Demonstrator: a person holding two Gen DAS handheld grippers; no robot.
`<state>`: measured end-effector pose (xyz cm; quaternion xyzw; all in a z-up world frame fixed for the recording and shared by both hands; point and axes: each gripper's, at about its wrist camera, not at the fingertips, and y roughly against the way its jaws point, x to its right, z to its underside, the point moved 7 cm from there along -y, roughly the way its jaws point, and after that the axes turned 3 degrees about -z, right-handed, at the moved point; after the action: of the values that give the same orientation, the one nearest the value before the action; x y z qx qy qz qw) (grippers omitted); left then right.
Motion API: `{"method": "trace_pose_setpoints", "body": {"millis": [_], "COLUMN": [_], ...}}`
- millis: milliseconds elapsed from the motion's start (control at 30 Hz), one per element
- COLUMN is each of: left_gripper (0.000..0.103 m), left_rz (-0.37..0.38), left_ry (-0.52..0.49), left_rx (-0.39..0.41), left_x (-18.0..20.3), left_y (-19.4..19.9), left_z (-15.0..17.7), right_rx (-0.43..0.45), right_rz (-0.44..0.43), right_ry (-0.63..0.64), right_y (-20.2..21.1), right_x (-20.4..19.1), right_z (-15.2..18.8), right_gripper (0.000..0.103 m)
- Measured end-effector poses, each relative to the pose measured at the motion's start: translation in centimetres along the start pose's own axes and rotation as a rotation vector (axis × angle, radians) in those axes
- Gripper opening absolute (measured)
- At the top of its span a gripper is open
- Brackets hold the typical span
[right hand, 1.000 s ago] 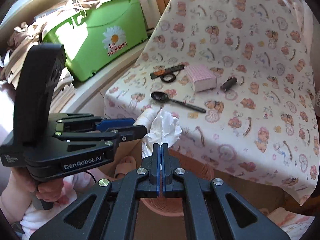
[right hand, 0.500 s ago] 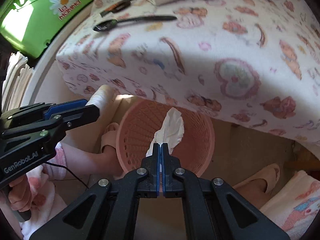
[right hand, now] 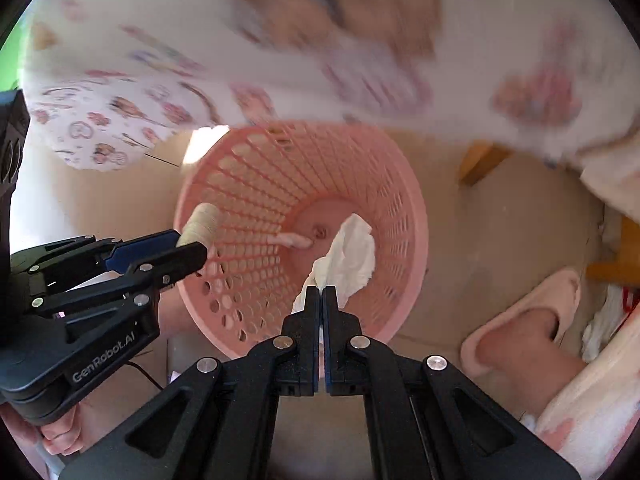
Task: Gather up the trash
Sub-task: 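Carry the spool and tissue down over the pink wastebasket with both grippers, then open both grippers to drop the spool and tissue into the wastebasket, then raise both tools back toward the remaining items on the seat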
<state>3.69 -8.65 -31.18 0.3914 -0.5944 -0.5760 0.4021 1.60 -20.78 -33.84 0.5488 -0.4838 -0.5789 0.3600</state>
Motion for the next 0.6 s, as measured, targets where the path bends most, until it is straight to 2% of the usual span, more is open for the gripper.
{"method": "trace_pose_setpoints", "body": {"millis": [167,233,267,300,500,600], "left_gripper": [0.022,0.034,0.05,0.053,0.053,0.053], "left_rz": [-0.01,-0.029,-0.035,-0.038,-0.053,-0.068], "left_ry": [0.026,0.041,0.05,0.055,0.071,0.067], "left_rx": [-0.058,-0.088,-0.092,-0.083,-0.027,0.036], "left_x": [-0.9,-1.1,-1.3,-1.4,-2.3,-2.4], "left_y": [-1.8,-2.2,-2.2,-2.1,-0.3,1.8], "left_z": [0.5,0.8,0.8,0.8,0.5,0.2], "right_rx": [-0.041,-0.077,-0.083,-0.075,-0.03,0.047], "right_rz": [-0.015,-0.05,-0.059,-0.051,0.0,0.078], "right_ry": [-0.052,-0.072,-0.08,-0.083,-0.088,-0.046], "right_y": [-1.5,-2.1,-2.3,-2.3,-1.0,0.9], "right_x": [0.9,1.0,0.9,0.9,1.3,1.0], "right_z": [0.3,0.6,0.7,0.7,0.5,0.0], "right_gripper": [0.004,0.016,0.024,0.026,0.029,0.041]}}
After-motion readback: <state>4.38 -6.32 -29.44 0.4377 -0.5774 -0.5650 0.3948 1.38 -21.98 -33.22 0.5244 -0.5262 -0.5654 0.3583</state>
